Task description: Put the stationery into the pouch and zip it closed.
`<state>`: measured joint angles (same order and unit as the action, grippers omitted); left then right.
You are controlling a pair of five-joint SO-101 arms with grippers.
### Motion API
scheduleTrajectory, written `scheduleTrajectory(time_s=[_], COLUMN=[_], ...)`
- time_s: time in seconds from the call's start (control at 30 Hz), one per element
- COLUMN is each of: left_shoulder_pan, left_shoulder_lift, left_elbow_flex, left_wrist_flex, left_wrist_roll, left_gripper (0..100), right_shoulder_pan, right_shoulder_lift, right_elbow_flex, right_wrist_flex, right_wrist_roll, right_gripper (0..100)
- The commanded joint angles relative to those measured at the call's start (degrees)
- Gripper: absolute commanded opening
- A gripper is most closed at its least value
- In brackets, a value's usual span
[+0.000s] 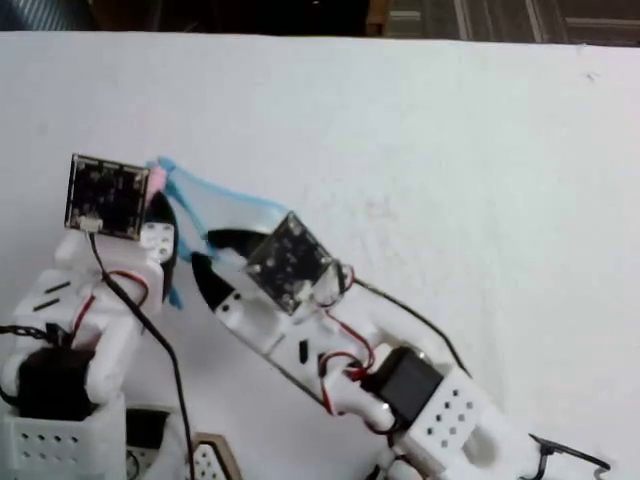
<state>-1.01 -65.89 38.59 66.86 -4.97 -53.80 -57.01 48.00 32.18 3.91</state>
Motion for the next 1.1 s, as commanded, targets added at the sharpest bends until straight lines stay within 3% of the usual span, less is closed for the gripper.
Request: scheduleTrajectory(time_s=[0.0, 0.23, 0.43, 0.53, 0.67, 0.9, 1.07], left_shoulder_pan=[0.31, 0.31, 0.31, 0.4, 0.4, 0.4, 0.4], left_shoulder_lift=[0.75, 0.75, 0.75, 1.01, 6.29, 12.0, 12.0], left_elbow_flex=[-1.85, -2.37, -2.37, -2.2, -4.92, -10.64, -10.64], left_wrist_flex=[0.18, 0.18, -0.26, -1.49, -4.13, 1.05, 1.14], left_wrist_roll=[-0.35, -0.44, -0.44, -0.44, 0.0, 0.0, 0.0], left_gripper=[2, 2, 2, 2, 2, 2, 2], right_shoulder_pan=[0.84, 3.03, 0.66, -1.1, -2.33, -2.68, -2.33], right_shoulder_lift=[0.4, -1.8, -7.52, -7.78, -7.69, 0.04, 3.21], right_elbow_flex=[-0.44, -0.26, -0.18, 1.85, 7.03, 5.45, 4.48], right_wrist_flex=[-1.36, 1.01, 11.12, 12.53, 3.74, -3.12, -6.37], right_wrist_roll=[0.09, 0.09, 0.26, 0.26, 0.18, 0.26, 7.03], right_gripper=[1.3, 2.3, 27.6, 34.1, 34.8, 34.8, 34.6])
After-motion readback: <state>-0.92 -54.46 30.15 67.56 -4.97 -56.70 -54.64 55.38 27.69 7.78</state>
